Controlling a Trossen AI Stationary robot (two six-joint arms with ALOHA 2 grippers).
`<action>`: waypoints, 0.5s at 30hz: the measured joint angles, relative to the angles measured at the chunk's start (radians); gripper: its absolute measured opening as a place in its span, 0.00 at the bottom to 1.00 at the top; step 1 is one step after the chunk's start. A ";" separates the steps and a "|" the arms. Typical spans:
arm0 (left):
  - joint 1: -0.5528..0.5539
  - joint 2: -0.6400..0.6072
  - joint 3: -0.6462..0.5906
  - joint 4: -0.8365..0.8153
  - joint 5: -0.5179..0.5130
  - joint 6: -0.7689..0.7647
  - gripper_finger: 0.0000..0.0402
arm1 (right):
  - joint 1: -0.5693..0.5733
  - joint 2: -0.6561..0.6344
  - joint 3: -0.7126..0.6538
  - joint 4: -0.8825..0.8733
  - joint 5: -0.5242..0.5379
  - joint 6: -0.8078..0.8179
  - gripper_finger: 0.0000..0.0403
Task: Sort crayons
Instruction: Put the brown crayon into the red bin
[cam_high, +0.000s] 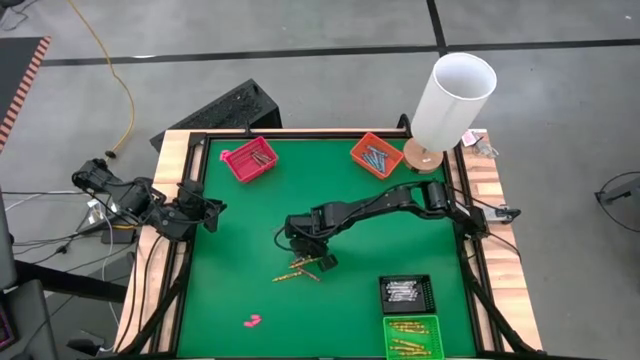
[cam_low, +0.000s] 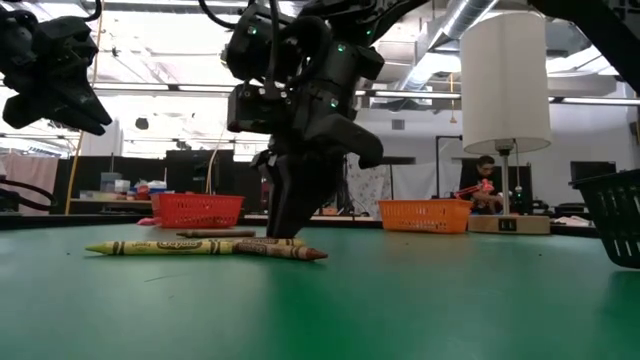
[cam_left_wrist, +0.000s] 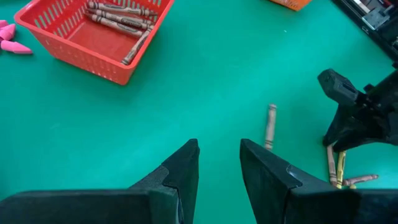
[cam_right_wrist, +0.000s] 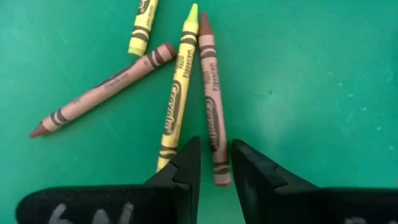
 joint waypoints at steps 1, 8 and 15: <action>0.000 0.000 0.000 0.000 0.000 0.000 0.27 | 0.000 0.000 0.000 0.001 0.004 0.011 0.25; 0.000 0.000 0.000 -0.002 0.000 -0.001 0.27 | 0.000 0.001 0.000 0.001 0.014 0.043 0.24; 0.000 0.000 0.000 -0.002 0.001 -0.003 0.27 | 0.002 0.002 0.000 0.001 0.021 0.055 0.08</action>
